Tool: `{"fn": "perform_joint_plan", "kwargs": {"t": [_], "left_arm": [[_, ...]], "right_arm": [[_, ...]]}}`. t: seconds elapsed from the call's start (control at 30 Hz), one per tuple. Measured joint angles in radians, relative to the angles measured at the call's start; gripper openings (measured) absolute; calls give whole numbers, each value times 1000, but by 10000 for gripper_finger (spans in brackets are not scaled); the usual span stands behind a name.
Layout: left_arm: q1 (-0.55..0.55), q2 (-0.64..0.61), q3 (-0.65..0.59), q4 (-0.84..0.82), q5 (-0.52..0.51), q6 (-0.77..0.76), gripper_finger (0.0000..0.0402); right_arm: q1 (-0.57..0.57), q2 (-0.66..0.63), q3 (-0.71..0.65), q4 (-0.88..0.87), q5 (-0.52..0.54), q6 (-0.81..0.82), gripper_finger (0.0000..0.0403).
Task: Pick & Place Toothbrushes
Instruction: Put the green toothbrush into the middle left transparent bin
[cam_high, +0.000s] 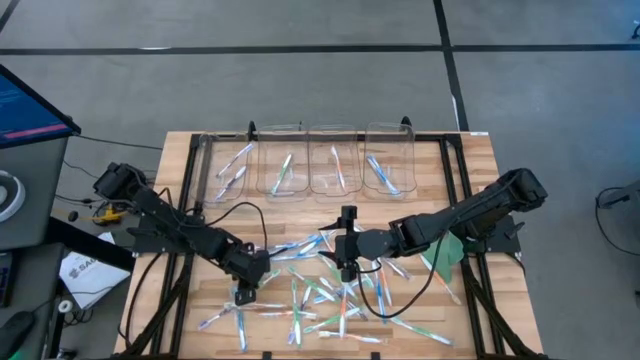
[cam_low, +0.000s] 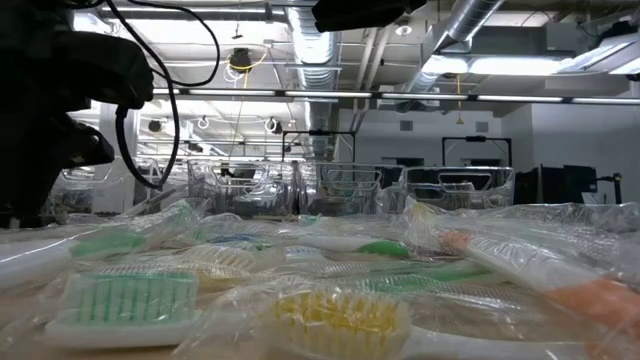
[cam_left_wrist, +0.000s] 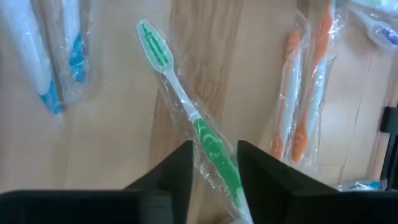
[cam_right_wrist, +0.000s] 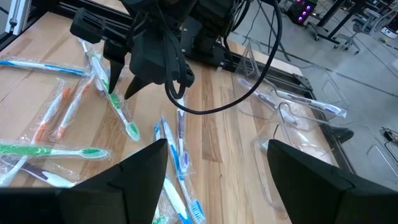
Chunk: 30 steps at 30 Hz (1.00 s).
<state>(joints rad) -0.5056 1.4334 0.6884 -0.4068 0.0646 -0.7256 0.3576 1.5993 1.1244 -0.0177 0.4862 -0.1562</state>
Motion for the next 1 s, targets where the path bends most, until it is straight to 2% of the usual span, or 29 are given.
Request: {"fn": "perform_joint_plan", "kwargs": {"t": [0.13,0.27,0.47,0.7,0.8,0.87,1.0], "left_arm": [[0,0,0,1,-8,-21,162],[0,0,0,6,-16,-24,181],[3,50,0,8,-17,-45,186],[45,112,4,15,59,-18,186],[65,128,4,18,101,2,171],[71,129,3,18,104,22,145],[71,127,1,18,92,39,57]], "right_arm": [[0,0,0,-1,0,0,270],[0,0,0,0,0,0,270],[0,0,0,3,0,0,270],[0,0,0,4,0,0,270],[0,0,0,4,0,0,270],[0,0,0,4,0,0,270],[-1,0,0,4,0,0,270]]}}
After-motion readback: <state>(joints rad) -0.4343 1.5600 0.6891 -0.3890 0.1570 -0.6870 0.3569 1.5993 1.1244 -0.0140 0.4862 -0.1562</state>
